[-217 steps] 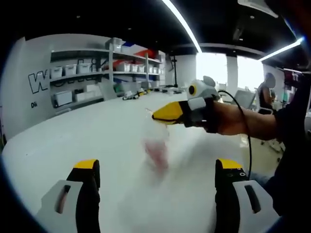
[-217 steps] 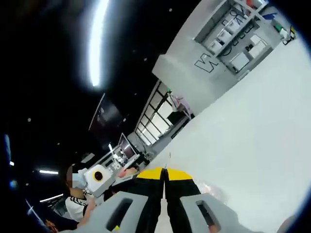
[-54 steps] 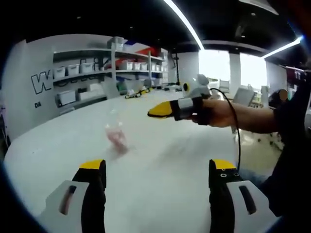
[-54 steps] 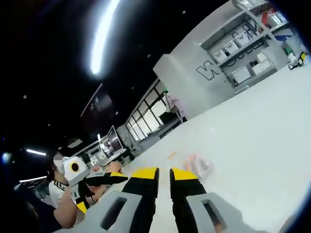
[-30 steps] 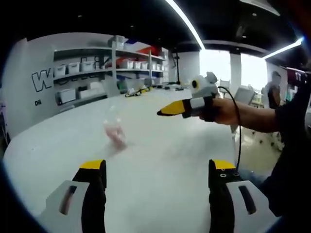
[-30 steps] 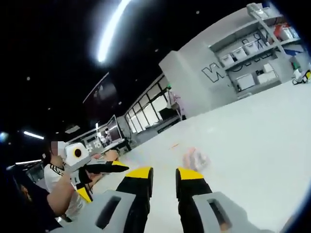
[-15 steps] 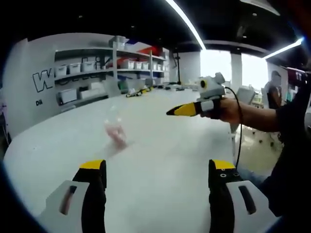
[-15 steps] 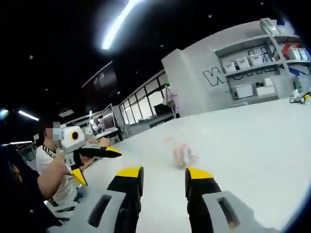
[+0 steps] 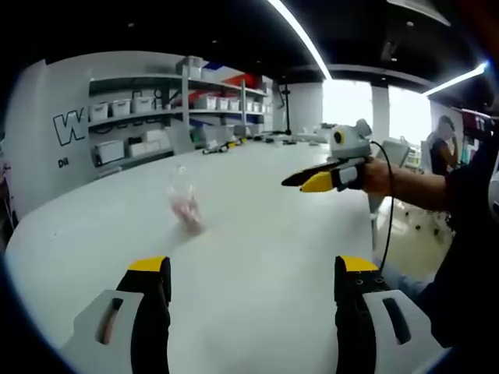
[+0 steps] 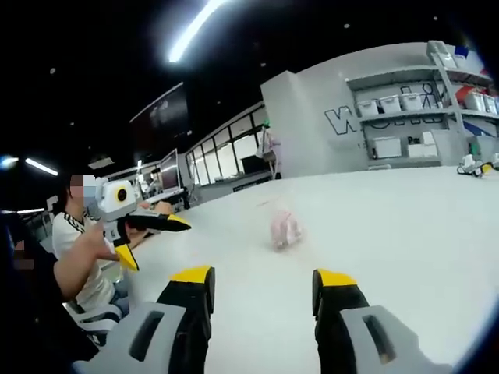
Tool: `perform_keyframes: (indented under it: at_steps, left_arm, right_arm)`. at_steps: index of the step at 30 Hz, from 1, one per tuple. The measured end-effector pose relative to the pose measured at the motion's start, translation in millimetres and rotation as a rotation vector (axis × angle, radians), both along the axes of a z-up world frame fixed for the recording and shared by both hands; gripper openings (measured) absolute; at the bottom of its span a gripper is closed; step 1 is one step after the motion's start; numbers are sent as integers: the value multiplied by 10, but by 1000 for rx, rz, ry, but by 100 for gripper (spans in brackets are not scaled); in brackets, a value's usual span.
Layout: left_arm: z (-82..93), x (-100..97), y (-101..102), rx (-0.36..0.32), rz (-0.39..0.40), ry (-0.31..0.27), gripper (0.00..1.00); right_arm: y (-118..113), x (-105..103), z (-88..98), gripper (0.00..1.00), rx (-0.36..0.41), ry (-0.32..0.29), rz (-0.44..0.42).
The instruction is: Open the resealable bag by pulling the two sides of the seal apart until the entire bag opening is separated and visibly accessible.
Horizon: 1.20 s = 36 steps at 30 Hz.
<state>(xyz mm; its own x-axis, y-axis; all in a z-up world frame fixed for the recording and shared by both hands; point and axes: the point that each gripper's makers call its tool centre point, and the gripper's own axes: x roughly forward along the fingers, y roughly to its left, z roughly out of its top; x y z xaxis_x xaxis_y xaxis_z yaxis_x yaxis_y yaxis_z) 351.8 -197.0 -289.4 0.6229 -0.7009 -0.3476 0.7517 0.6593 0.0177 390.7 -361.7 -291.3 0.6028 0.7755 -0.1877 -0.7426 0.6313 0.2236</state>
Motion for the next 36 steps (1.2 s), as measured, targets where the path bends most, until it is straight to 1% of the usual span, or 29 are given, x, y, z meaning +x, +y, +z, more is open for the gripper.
perform_keyframes:
  at_steps: [3,6,10,15,20,24,28,32,36]
  left_arm:
    - [0,-10,-2,-1,-1,1,85]
    - [-5,-22,8,0,1,3,85]
    - [-6,-34,14,-4,3,3,86]
    - [-23,-50,22,-4,5,9,86]
    - [-31,-74,25,-8,6,10,86]
    - [-39,-96,37,-17,11,12,89]
    - [-56,-128,54,-17,18,14,90]
    - [-86,-164,68,-19,25,21,90]
    - [-113,-206,83,-14,30,27,90]
  right_arm:
    - [-19,-36,-48,56,-36,-3,3]
    - [-25,-75,-50,59,-58,-15,5]
    - [-32,-110,-38,64,-70,-30,6]
    - [-17,-170,-91,68,-95,-29,20]
    - [-33,-235,-155,83,-131,-44,22]
    - [-63,-256,-144,99,-140,-64,11]
    - [-87,-280,-120,99,-143,-73,9]
    - [-33,-342,-152,99,-159,-81,30]
    - [-8,-364,-159,99,-147,-75,39]
